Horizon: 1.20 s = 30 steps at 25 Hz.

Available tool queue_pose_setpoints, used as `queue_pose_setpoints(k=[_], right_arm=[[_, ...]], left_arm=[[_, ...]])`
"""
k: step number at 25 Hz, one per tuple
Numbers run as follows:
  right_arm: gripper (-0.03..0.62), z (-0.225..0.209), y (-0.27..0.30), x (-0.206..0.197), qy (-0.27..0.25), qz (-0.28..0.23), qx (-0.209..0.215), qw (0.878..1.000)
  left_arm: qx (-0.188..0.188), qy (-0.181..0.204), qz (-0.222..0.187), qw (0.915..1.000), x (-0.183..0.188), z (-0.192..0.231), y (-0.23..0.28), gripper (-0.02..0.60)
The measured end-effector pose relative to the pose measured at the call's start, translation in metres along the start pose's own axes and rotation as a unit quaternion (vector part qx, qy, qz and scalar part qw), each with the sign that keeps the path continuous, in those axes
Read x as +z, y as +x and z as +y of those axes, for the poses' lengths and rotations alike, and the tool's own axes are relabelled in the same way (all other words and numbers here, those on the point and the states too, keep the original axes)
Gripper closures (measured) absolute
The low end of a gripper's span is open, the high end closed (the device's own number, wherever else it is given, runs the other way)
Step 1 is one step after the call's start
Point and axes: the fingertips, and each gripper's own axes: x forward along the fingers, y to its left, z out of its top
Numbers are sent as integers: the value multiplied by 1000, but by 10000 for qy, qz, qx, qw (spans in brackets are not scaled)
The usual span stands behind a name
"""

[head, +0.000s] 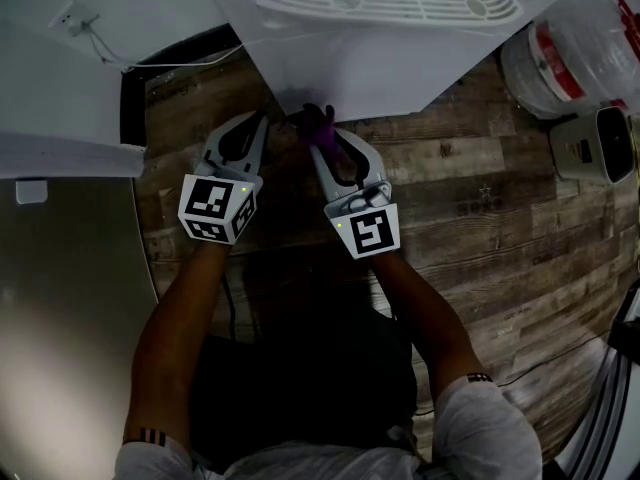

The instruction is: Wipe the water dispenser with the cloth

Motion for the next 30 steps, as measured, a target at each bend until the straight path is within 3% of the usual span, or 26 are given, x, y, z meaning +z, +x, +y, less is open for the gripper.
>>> queue_pose_setpoints(k=[8,17,22,30], right_arm=[[497,23,40,-45,-256,103,211,9994],[499,-14,35,-57,-218,157,-259,9993],[499,-66,5,-63,77,83,-904,9958],[499,-168,-51,-84,367,234,-2077,9772]], left_arm=[[32,-122,268,9996,-28,2,-2,583],[-183,-52,353,9992,-38,-10,9,583],[-271,-11,350,9990,-37,-15,16,583],[-318,-92,382,9987,-42,-18,17,583]])
